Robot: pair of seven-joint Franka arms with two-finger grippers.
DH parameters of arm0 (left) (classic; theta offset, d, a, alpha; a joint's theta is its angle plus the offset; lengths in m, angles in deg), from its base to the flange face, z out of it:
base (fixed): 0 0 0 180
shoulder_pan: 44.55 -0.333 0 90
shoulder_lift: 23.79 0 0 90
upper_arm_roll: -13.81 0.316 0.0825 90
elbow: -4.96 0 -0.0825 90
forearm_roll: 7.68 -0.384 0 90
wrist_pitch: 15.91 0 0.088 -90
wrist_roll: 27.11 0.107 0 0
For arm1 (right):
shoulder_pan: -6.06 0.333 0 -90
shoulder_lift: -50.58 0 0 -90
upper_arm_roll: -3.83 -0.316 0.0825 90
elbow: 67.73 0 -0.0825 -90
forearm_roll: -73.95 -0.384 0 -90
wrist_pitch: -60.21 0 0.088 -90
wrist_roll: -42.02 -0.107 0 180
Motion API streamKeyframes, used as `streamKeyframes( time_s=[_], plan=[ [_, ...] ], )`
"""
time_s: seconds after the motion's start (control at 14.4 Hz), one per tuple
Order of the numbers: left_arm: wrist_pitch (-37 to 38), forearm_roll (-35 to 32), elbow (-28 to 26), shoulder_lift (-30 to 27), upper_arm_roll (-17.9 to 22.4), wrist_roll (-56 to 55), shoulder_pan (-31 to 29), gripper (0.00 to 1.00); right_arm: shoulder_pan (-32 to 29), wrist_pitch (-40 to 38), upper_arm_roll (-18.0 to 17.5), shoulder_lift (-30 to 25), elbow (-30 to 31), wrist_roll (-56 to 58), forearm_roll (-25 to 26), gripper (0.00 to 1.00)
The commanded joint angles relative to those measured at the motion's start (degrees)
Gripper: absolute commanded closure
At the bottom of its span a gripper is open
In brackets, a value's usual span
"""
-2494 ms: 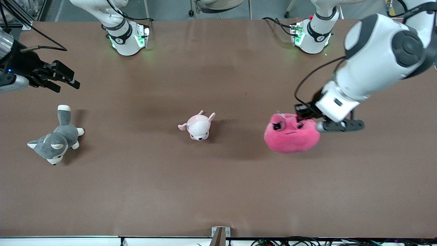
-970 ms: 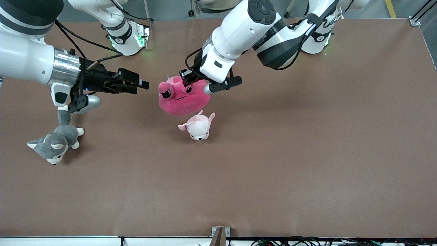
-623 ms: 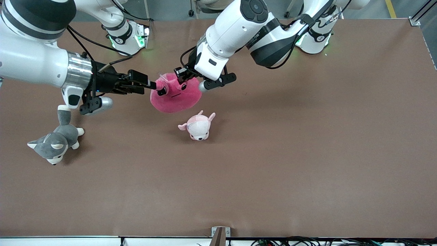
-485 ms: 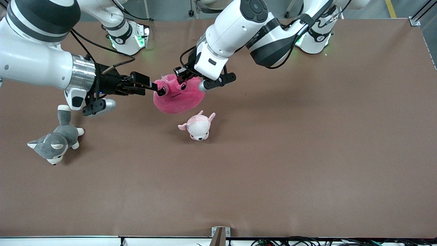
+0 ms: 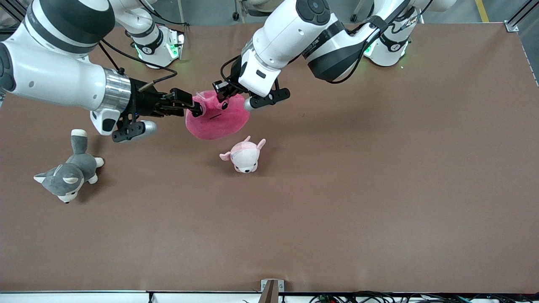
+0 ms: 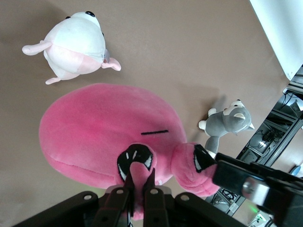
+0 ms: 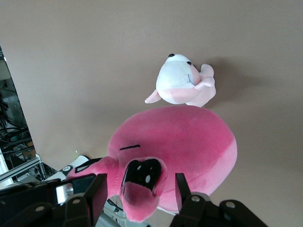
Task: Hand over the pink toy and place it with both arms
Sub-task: 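Close the right gripper on the pink plush beside the left gripper, then open the left gripper and withdraw while the right gripper carries the plush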
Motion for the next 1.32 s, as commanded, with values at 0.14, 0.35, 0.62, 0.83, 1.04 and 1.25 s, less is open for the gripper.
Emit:
streamKeyframes(
  time_s=[0.14,0.35,0.62,0.83,1.04,1.25],
  plan=[
    [-0.34,0.89,1.41,0.3,0.0,-1.34,0.65,1.0,1.24,-0.41,0.52,-0.37,0.61,-0.7,0.86,0.34],
    [-0.34,0.8,1.41,0.3,0.0,-1.34,0.65,1.0,2.04,-0.67,0.52,-0.37,1.31,-0.87,2.18,0.36],
    [-0.34,0.89,1.41,0.04,0.0,-1.43,0.65,1.0,2.13,-2.08,0.43,-0.37,1.23,-0.88,2.18,0.62],
    [-0.34,0.89,1.32,0.04,0.0,-1.43,0.65,0.99,2.13,-2.69,0.43,-0.37,1.05,-0.88,2.18,0.95],
    [-0.34,0.89,1.32,0.21,0.0,-1.26,0.65,0.93,2.04,-2.87,0.52,-0.37,0.87,-0.88,2.18,0.97],
    [0.1,0.89,1.32,-0.05,0.09,-1.35,0.21,0.66,2.04,-3.22,0.52,-0.37,0.78,-0.88,2.18,0.97]
  ],
)
